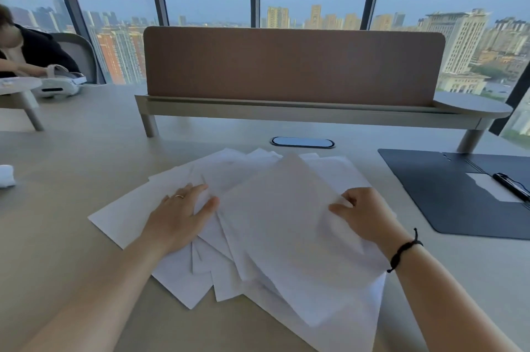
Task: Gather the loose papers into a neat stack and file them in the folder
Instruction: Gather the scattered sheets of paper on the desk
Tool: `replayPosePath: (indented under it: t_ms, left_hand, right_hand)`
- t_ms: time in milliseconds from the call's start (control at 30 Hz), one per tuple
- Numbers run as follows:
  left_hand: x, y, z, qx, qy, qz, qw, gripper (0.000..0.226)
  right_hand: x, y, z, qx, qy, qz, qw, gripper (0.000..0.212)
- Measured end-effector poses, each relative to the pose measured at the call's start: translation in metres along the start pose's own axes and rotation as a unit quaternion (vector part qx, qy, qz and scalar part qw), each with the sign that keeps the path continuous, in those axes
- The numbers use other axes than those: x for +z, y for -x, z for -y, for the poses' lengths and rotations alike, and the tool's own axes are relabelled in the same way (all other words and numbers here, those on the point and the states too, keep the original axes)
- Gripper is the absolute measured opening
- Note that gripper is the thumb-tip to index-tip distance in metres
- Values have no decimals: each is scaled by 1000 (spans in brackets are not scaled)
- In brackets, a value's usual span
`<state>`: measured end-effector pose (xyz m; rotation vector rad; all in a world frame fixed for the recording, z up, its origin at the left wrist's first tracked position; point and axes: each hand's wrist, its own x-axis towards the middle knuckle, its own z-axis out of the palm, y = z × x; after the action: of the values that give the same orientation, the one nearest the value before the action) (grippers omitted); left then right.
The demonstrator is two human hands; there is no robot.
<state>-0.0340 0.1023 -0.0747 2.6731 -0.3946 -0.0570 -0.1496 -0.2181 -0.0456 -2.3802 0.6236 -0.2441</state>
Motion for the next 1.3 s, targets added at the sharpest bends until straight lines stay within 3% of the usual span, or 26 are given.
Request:
replayPosePath:
  t_ms: [133,367,433,600,733,800,900,1000,1067,1100,1167,1233,1300]
  left_hand:
    - [2,1,0,45,5,-2,999,77]
    - [4,3,2,119,-11,43,992,101]
    - [4,4,1,124,1,39,992,103]
    - [8,5,-3,86,44,-37,995,94]
    - [10,9,-3,68,-43,15,997,108]
    - [11,9,-4,48,-54,10,997,109]
    - [9,9,-12,28,-49,-59,997,96]
    - [8,9,-22,-12,64,-109,992,81]
    - [4,4,-23,-68,210,-108,969,76]
    - [1,2,-24,-100,305,-98,942,73]
    - [-4,0,-25,-143,515,-72,842,48]
    - [-9,4,-30,-147,633,-39,759,25]
    - [-9,7,-30,-147,641,-11,754,28]
  right_hand:
    - [4,-4,8,14,-50,-43,998,38]
    - [19,-14,-1,-15,21,-44,999,18]
    - [12,-14,-4,5,0,-42,999,28]
    - [2,-7,-5,64,-96,-17,993,76]
    - [-3,2,3,87,-179,23,980,94]
    - [-2,9,7,96,-193,52,975,87]
    - [8,11,3,106,-286,132,943,43]
    - [18,14,0,76,-287,168,940,22]
    - [22,12,-1,53,-258,126,956,18]
    - [24,11,-1,50,-256,96,960,19]
    - [24,7,-3,54,-287,47,955,24]
    - [22,4,-6,61,-322,26,945,30]
    - [22,4,-8,57,-323,46,944,31]
